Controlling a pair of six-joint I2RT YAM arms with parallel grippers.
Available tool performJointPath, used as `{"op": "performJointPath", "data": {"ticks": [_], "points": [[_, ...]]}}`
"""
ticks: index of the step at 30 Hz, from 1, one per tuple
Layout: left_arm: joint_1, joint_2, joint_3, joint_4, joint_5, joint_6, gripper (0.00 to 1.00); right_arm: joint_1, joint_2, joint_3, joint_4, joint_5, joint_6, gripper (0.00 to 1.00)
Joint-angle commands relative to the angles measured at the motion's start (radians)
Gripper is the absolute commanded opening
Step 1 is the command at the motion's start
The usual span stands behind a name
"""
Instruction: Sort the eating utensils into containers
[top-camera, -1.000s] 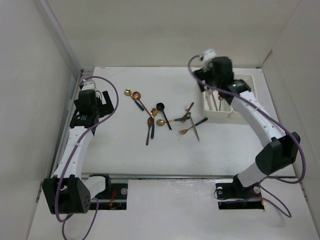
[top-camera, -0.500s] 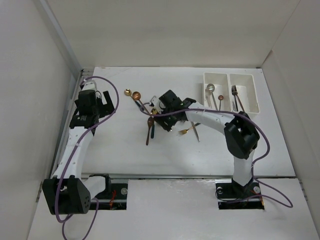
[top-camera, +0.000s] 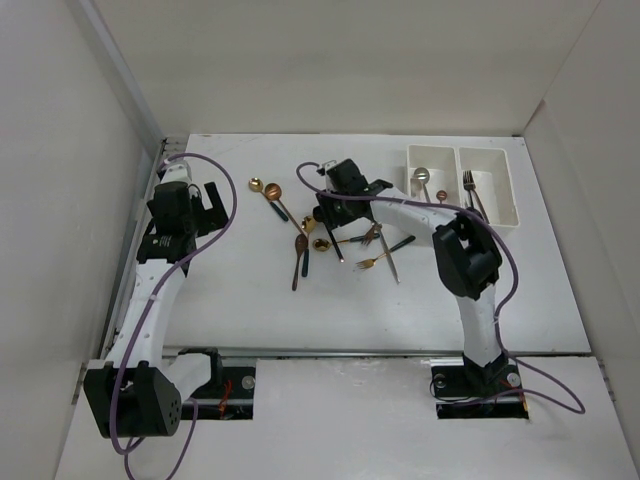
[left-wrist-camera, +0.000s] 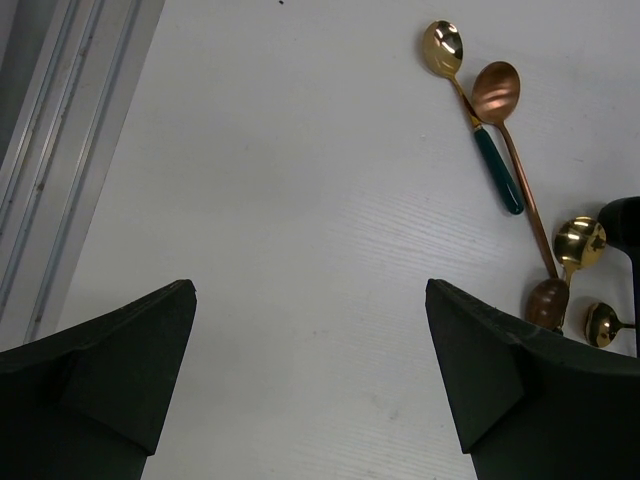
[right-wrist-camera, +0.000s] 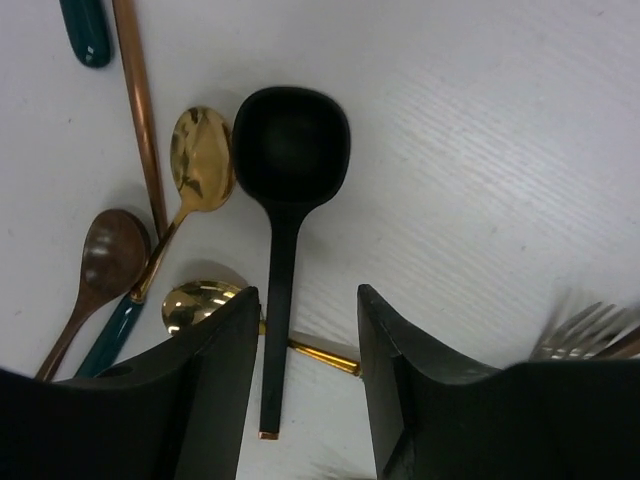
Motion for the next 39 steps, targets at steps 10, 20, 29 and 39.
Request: {"op": "performJointPath", "data": {"ticks": [10,20,29,39], "points": [[0.004,-0.028,-0.008,0.029,-0.001,-0.009,0.99,0.031,0.125,0.087,0.012,0.059,0.045,0.39],[0.004,-0.028,-0.017,0.029,-0.011,0.0,0.99,0.031,-0.018,0.08,0.046,0.12,0.055,0.0],[0.004,0.109,0.096,0.006,0.149,-0.009,0.99,-0.192,-0.284,0.172,0.066,0.191,0.016,0.0],[-0.127,0.531,0.51,-0.109,0.087,0.003,0.99,-0.438,-0.145,0.107,0.018,0.263,-0.07,0.0]]}}
